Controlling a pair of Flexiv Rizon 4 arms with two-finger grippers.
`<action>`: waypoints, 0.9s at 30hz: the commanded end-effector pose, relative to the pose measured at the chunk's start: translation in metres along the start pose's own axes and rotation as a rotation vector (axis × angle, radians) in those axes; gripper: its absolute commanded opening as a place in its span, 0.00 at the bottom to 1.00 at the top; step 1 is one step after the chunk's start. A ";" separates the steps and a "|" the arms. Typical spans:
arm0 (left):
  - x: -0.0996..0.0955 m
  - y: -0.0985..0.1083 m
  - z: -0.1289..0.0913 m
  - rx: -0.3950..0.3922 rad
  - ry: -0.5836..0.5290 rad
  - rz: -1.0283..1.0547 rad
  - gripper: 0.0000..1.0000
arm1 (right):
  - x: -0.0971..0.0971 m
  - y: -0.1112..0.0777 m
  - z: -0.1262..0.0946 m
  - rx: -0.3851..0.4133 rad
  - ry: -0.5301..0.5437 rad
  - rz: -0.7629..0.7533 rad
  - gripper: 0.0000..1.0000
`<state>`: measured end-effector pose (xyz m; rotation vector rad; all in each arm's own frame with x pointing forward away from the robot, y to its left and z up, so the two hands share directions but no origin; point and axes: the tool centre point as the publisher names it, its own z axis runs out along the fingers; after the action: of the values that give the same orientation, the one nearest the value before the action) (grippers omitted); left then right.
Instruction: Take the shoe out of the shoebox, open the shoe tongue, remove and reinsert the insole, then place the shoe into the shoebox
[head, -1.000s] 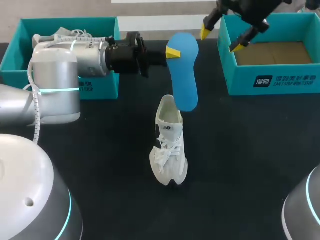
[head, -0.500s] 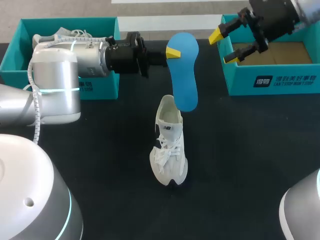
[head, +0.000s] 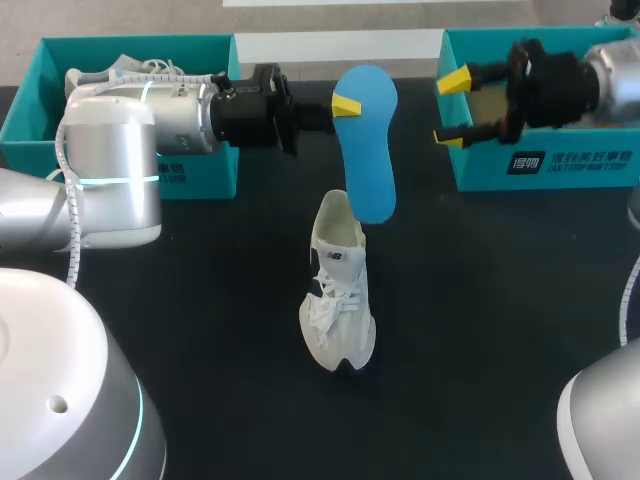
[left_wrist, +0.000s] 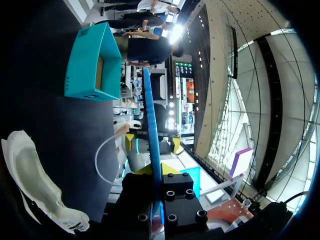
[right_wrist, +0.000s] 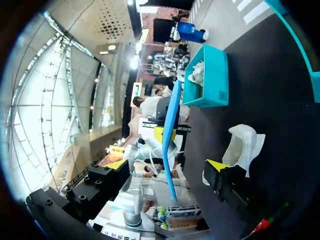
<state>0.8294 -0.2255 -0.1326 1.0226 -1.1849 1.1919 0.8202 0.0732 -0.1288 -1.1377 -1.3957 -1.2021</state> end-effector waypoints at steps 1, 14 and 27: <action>0.000 0.001 0.000 0.002 0.000 0.001 0.00 | -0.003 -0.001 0.002 -0.003 0.030 0.004 1.00; 0.000 0.001 0.000 0.002 0.000 0.001 0.00 | -0.007 -0.001 -0.001 -0.013 0.029 0.013 1.00; -0.010 -0.002 -0.004 -0.167 -0.067 0.674 0.00 | -0.007 -0.001 -0.001 -0.013 0.029 0.013 1.00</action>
<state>0.8243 -0.2244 -0.1401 0.8976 -1.3763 1.3140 0.8191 0.0698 -0.1356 -1.1301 -1.3572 -1.2177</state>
